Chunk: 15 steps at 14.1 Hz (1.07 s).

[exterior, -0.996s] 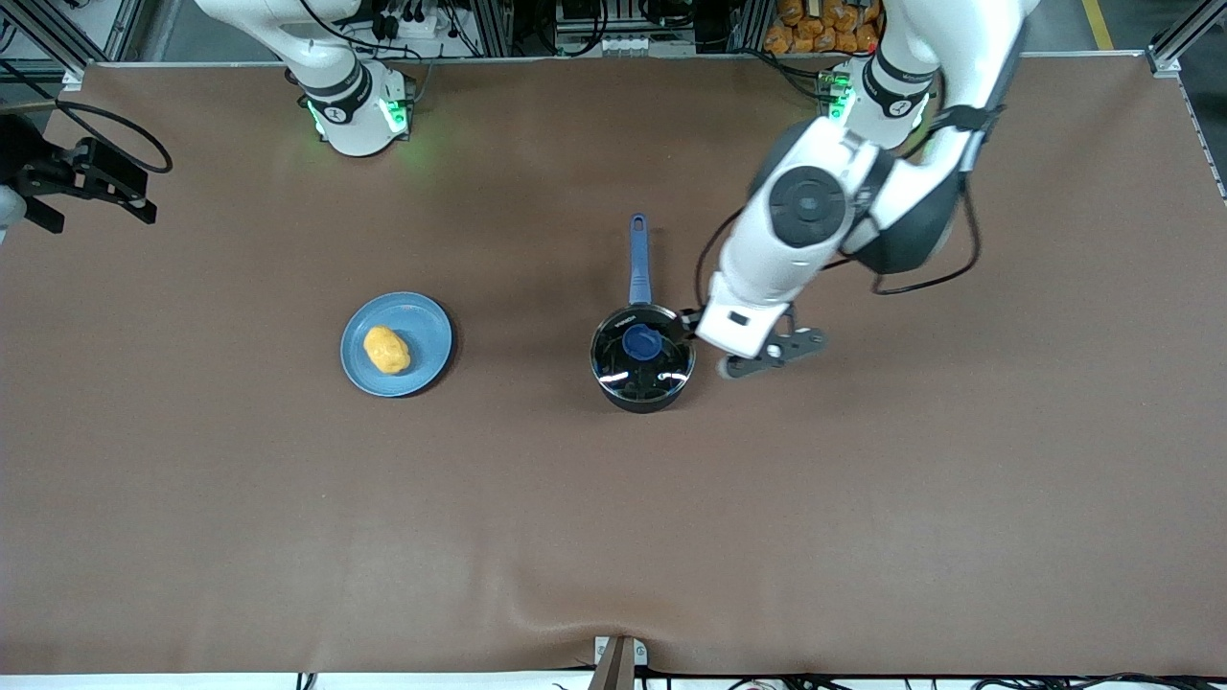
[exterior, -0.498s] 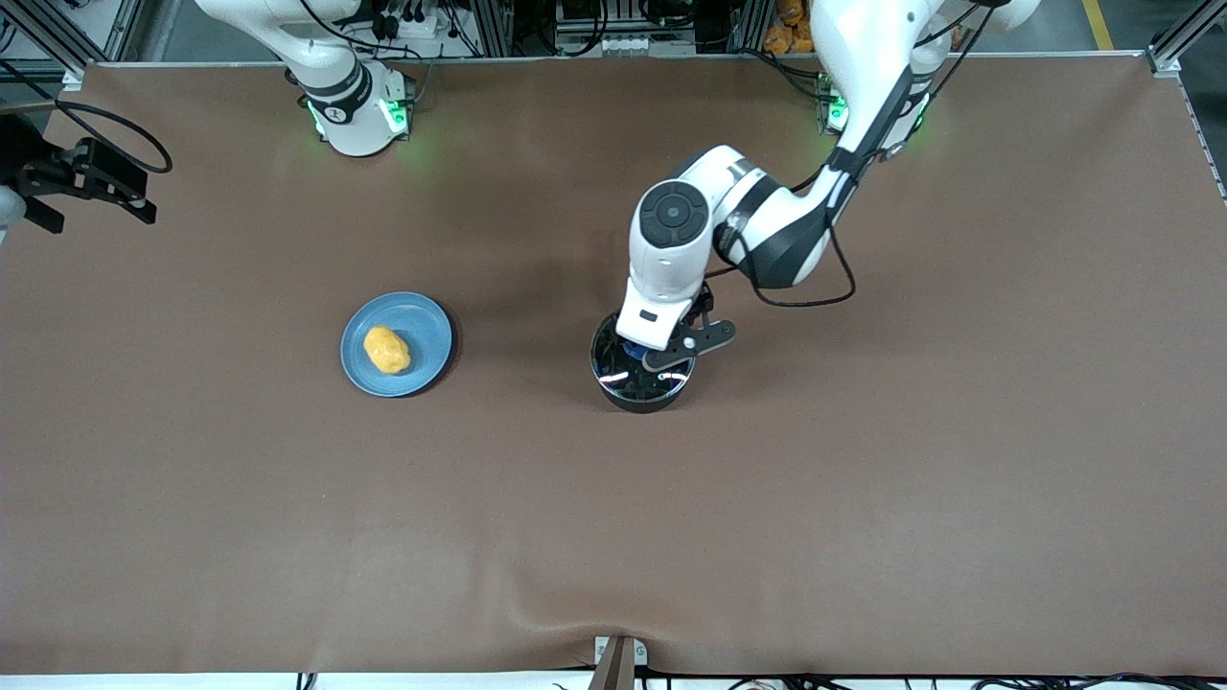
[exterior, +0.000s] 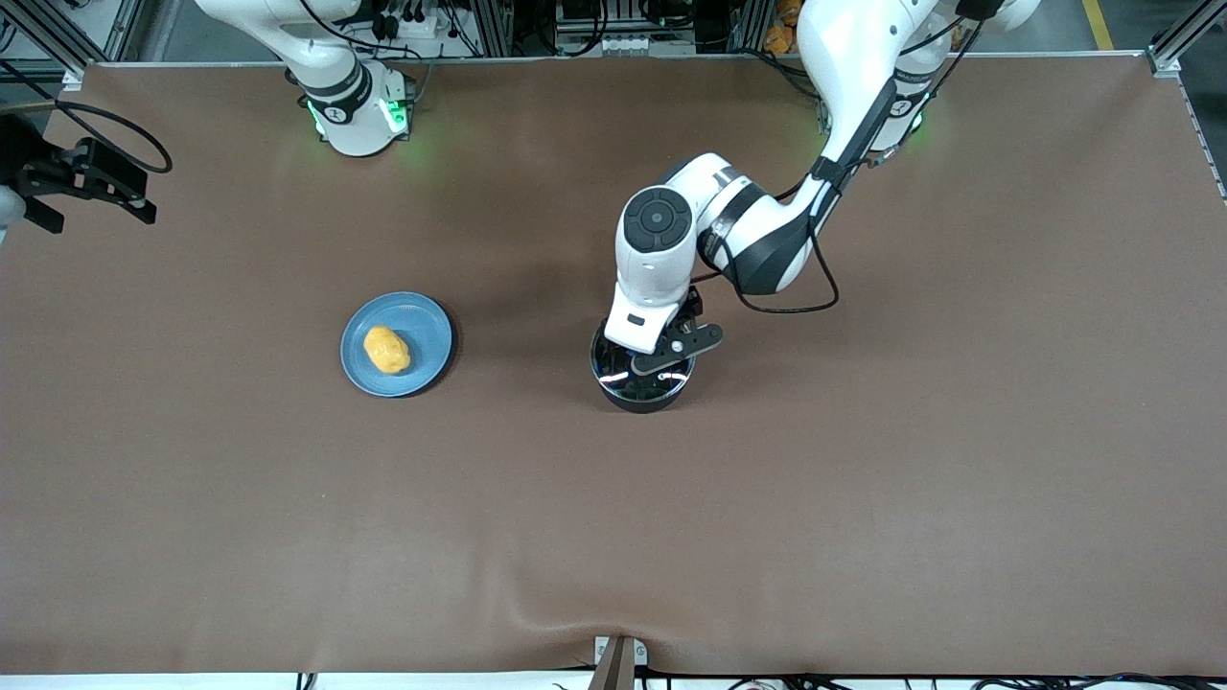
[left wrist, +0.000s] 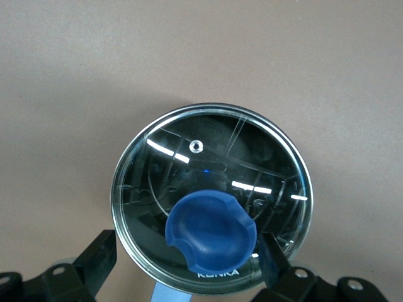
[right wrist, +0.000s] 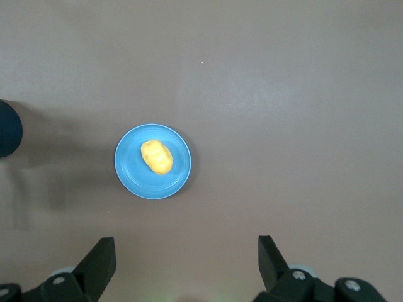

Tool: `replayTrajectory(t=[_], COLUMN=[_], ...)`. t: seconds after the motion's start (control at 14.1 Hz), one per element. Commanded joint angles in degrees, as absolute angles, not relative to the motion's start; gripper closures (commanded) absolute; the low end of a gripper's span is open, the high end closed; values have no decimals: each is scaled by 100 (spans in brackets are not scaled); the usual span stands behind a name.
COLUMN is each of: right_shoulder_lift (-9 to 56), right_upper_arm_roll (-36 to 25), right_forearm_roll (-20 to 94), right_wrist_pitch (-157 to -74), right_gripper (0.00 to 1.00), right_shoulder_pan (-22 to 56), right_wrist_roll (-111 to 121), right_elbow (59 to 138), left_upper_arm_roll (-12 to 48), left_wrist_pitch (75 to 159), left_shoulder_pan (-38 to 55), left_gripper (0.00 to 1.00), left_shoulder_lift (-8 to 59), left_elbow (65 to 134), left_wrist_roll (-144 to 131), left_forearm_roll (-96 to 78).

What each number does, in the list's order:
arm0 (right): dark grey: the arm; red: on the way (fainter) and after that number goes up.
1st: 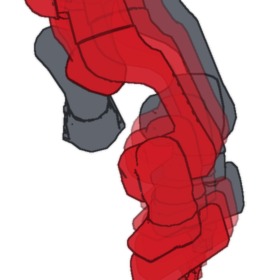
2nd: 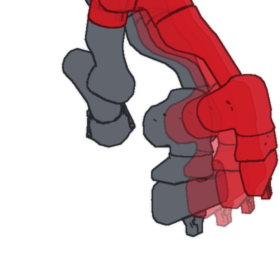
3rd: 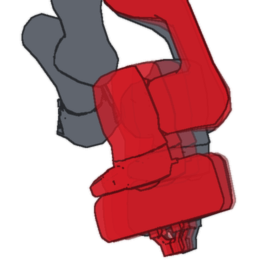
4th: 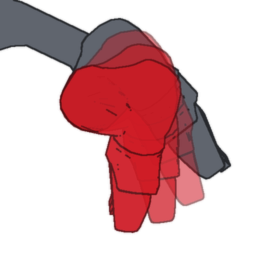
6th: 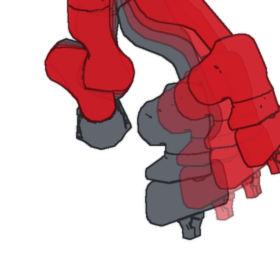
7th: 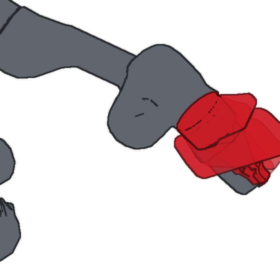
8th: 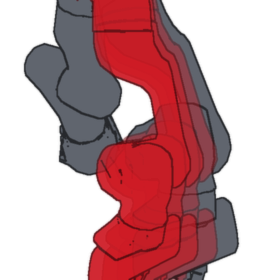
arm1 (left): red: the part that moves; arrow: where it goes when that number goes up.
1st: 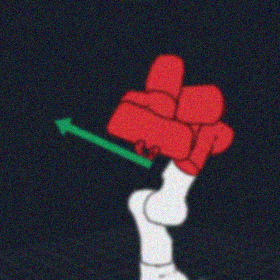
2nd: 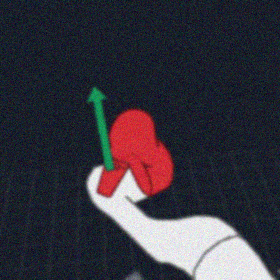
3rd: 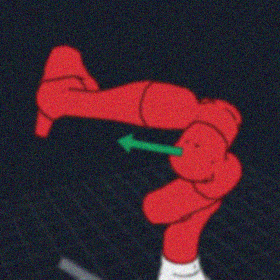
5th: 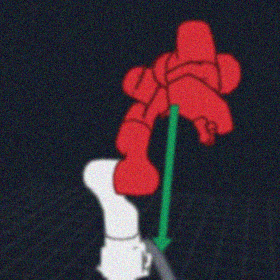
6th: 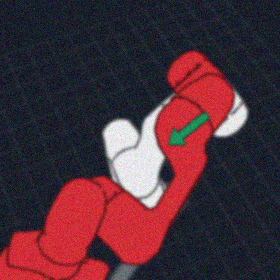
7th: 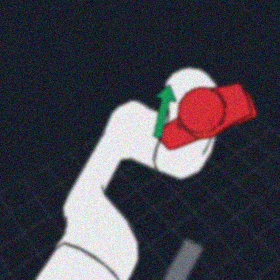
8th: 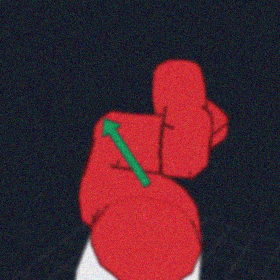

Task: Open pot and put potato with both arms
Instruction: 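Lower the left gripper and grasp the blue knob of the lid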

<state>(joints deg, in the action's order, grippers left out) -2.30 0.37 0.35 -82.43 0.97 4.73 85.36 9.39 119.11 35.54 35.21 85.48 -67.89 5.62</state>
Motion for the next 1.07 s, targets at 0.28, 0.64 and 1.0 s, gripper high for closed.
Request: replayTrajectory(t=[0.28, 0.64, 1.0], right_shoulder_lift=[-281, -272, -255], right_upper_arm_roll=[62, 62, 62], right_forearm_roll=[105, 105, 105], right_wrist_pitch=[-8279, -8279, -8279], right_gripper=[0, 0, 0], right_shoulder_pan=[35, 35, 35], right_wrist_roll=[545, 545, 545], right_elbow=[8604, 8605, 8604], left_upper_arm_roll=[888, 888, 879], left_wrist_pitch=[12102, 12103, 12278], left_shoulder_pan=[3639, 3647, 3691], left_gripper=[0, 0, 0], left_shoulder_lift=[3762, 3770, 3876], left_elbow=[8358, 8358, 8350], left_wrist_roll=[-6987, -7005, -7014], left_forearm_roll=[782, 782, 791])
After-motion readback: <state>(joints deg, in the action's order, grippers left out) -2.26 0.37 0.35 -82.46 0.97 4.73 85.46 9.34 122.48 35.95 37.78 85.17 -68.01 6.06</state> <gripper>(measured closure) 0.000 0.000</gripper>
